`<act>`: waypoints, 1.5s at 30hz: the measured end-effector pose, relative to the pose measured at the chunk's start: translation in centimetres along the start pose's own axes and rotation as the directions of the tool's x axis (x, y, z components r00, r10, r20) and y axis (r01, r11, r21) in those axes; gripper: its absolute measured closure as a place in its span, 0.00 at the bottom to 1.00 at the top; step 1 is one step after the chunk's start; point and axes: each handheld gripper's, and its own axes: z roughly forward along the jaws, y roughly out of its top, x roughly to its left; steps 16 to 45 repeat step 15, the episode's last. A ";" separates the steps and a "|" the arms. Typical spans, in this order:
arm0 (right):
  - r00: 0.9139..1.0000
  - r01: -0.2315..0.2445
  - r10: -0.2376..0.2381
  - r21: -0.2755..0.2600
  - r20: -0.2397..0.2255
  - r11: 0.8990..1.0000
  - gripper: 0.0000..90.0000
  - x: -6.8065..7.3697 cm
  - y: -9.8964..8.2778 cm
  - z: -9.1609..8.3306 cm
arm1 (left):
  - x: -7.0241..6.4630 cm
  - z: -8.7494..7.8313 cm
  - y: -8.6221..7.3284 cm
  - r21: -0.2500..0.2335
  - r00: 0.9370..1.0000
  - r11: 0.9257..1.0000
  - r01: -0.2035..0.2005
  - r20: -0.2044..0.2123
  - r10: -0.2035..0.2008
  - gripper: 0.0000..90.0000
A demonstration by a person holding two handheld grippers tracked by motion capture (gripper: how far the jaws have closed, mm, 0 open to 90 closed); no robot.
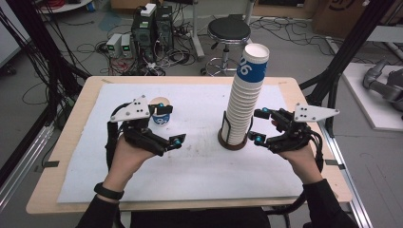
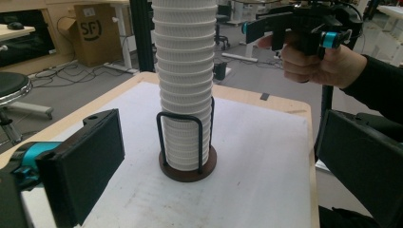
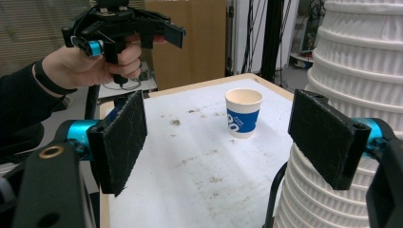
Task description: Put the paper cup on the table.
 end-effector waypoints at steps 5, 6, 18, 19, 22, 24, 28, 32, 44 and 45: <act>1.000 0.003 -0.003 -0.001 -0.001 1.000 0.23 0.0 0.0 0.0 | 0.1 0.0 -0.1 -0.006 1.000 1.000 0.003 -0.008 -0.003 0.02; 1.000 0.005 -0.005 0.001 -0.002 1.000 0.23 0.0 0.0 0.0 | 0.1 0.0 -0.1 -0.006 1.000 1.000 0.006 -0.011 -0.006 0.02; 1.000 0.003 -0.003 0.003 -0.001 1.000 0.23 0.0 0.0 0.1 | 0.3 0.1 -0.2 0.010 1.000 1.000 0.006 -0.004 -0.006 0.02; 1.000 0.003 -0.003 0.003 -0.001 1.000 0.23 0.0 0.0 0.1 | 0.3 0.1 -0.2 0.010 1.000 1.000 0.006 -0.004 -0.006 0.02; 1.000 0.003 -0.003 0.003 -0.001 1.000 0.23 0.0 0.0 0.1 | 0.3 0.1 -0.2 0.010 1.000 1.000 0.006 -0.004 -0.006 0.02; 1.000 0.003 -0.003 0.003 -0.001 1.000 0.23 0.0 0.0 0.1 | 0.3 0.1 -0.2 0.010 1.000 1.000 0.006 -0.004 -0.006 0.02; 1.000 0.003 -0.003 0.003 -0.001 1.000 0.23 0.0 0.0 0.1 | 0.3 0.1 -0.2 0.010 1.000 1.000 0.006 -0.004 -0.006 0.02; 1.000 0.003 -0.003 0.003 -0.001 1.000 0.23 0.0 0.0 0.1 | 0.3 0.1 -0.2 0.010 1.000 1.000 0.006 -0.004 -0.006 0.02; 1.000 0.003 -0.003 0.003 -0.001 1.000 0.23 0.0 0.0 0.1 | 0.3 0.1 -0.2 0.010 1.000 1.000 0.006 -0.004 -0.006 0.02; 1.000 0.003 -0.003 0.003 -0.001 1.000 0.23 0.0 0.0 0.1 | 0.3 0.1 -0.2 0.010 1.000 1.000 0.006 -0.004 -0.006 0.02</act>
